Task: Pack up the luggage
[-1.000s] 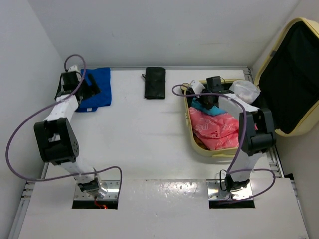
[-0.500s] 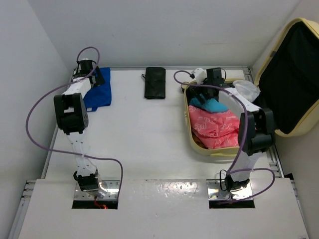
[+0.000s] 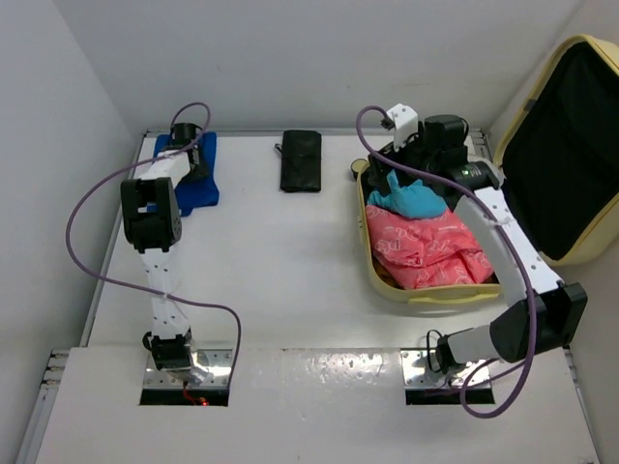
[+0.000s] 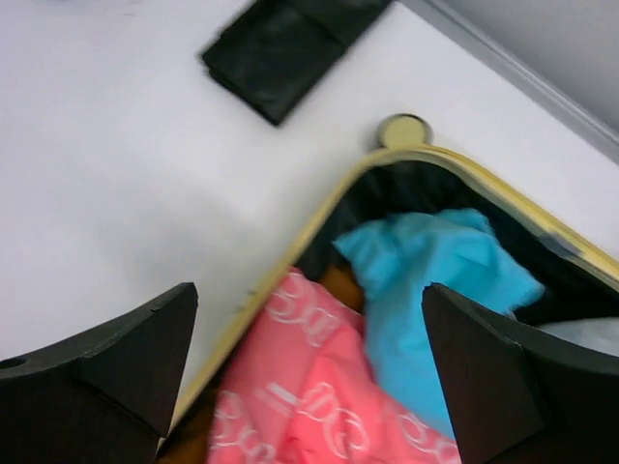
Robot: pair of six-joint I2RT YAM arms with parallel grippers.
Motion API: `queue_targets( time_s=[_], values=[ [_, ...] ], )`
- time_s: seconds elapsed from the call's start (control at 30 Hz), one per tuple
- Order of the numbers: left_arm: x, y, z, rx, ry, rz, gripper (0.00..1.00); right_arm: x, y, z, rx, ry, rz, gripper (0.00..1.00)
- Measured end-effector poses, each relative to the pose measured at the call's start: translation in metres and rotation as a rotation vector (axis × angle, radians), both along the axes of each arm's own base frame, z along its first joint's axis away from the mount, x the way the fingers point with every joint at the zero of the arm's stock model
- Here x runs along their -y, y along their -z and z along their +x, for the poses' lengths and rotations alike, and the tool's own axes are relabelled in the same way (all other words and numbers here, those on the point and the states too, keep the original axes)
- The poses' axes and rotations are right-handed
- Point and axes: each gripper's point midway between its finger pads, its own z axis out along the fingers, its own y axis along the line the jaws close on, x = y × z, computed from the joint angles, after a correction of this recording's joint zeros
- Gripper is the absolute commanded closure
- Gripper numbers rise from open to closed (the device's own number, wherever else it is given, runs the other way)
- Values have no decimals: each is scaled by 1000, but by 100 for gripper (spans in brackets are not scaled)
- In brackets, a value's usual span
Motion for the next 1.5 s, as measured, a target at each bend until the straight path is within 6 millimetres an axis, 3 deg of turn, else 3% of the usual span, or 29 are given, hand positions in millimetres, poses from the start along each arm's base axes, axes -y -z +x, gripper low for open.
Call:
queue_targets(
  time_s=[0.13,0.23,0.33,0.4,0.47,0.67,0.77,0.87,1.03,1.37,1.5],
  values=[
    [10,2,-9,-19,90,-64,97,-32,-1,-13,-28,-75,70,0],
    [27,-1,-29,-35,195,-165,100,-53,5,-23,-49,-134,108,0],
    [55,-6,-72,-65,321,-312,100,-71,17,-32,-61,-193,133,0],
    [82,-21,-108,-68,408,-420,100,-84,25,-39,-65,-242,148,0],
    [109,-52,-130,-16,507,-502,100,-99,29,-47,-66,-294,159,0],
    [184,-190,-163,311,874,-605,100,-154,11,-64,50,-477,191,0],
    [215,-227,-188,387,1034,-676,100,-185,5,-73,116,-574,197,0],
    [233,-234,-206,380,1117,-764,100,-210,8,-78,150,-644,202,0],
    [250,-235,-228,342,1194,-874,100,-235,15,-78,175,-693,208,0],
    [291,-258,-274,318,1413,-995,100,-254,7,-83,212,-742,242,0],
    [300,-262,-284,309,1455,-1014,100,-265,10,-85,197,-782,250,32]
  ],
)
